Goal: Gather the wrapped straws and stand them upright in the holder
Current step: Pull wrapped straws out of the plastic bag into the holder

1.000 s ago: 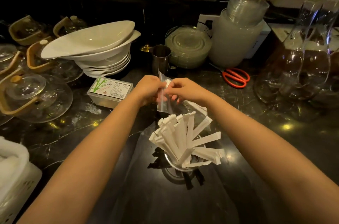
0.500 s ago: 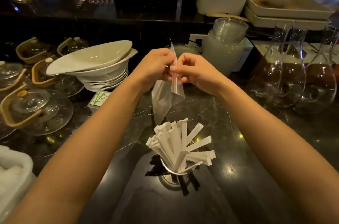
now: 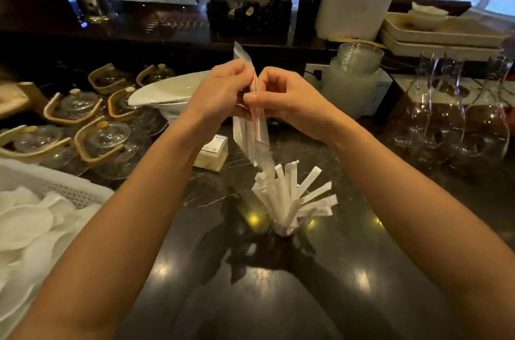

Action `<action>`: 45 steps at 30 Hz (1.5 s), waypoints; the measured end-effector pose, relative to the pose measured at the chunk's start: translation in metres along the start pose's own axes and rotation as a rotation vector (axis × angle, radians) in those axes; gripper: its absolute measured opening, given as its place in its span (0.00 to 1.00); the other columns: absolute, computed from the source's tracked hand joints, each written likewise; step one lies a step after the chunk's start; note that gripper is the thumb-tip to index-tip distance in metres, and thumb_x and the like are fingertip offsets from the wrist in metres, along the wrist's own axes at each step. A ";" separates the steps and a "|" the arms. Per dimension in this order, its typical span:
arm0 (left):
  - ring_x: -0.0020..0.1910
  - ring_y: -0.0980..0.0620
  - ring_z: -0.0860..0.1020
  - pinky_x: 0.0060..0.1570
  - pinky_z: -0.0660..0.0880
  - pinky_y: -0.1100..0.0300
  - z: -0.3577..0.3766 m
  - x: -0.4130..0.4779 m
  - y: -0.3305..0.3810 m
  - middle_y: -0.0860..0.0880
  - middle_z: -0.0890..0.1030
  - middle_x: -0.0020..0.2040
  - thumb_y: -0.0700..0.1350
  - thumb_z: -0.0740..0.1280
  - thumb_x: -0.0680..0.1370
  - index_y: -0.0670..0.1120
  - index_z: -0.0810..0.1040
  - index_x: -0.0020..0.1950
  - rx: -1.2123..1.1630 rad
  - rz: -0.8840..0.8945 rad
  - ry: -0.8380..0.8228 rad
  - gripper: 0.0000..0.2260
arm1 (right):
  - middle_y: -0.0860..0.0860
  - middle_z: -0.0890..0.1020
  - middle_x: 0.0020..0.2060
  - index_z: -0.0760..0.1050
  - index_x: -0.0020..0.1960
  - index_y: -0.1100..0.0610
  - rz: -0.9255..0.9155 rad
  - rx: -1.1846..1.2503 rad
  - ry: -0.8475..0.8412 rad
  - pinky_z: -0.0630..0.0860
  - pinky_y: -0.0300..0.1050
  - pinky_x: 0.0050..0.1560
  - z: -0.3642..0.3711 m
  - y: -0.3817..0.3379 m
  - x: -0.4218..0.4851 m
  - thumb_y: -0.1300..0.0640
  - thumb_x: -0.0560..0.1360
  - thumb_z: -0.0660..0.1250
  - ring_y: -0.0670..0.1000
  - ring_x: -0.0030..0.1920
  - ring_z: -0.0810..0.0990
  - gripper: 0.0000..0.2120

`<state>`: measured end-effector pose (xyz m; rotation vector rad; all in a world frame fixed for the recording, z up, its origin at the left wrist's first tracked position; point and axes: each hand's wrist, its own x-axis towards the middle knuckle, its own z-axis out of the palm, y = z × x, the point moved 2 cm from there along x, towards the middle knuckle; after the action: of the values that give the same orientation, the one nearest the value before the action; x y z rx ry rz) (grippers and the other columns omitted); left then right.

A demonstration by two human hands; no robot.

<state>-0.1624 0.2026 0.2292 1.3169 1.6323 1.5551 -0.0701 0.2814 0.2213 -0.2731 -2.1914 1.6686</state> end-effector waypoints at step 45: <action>0.28 0.56 0.70 0.31 0.67 0.67 -0.033 -0.144 -0.069 0.47 0.73 0.30 0.42 0.62 0.75 0.47 0.75 0.31 -0.069 -0.265 -0.108 0.12 | 0.53 0.78 0.32 0.70 0.37 0.58 0.299 -0.038 -0.132 0.76 0.33 0.28 0.119 0.040 -0.062 0.65 0.68 0.69 0.42 0.29 0.79 0.08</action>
<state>-0.1551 0.0692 0.1349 1.0792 1.5978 1.3468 -0.0642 0.1643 0.1451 -0.5384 -2.3754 1.8471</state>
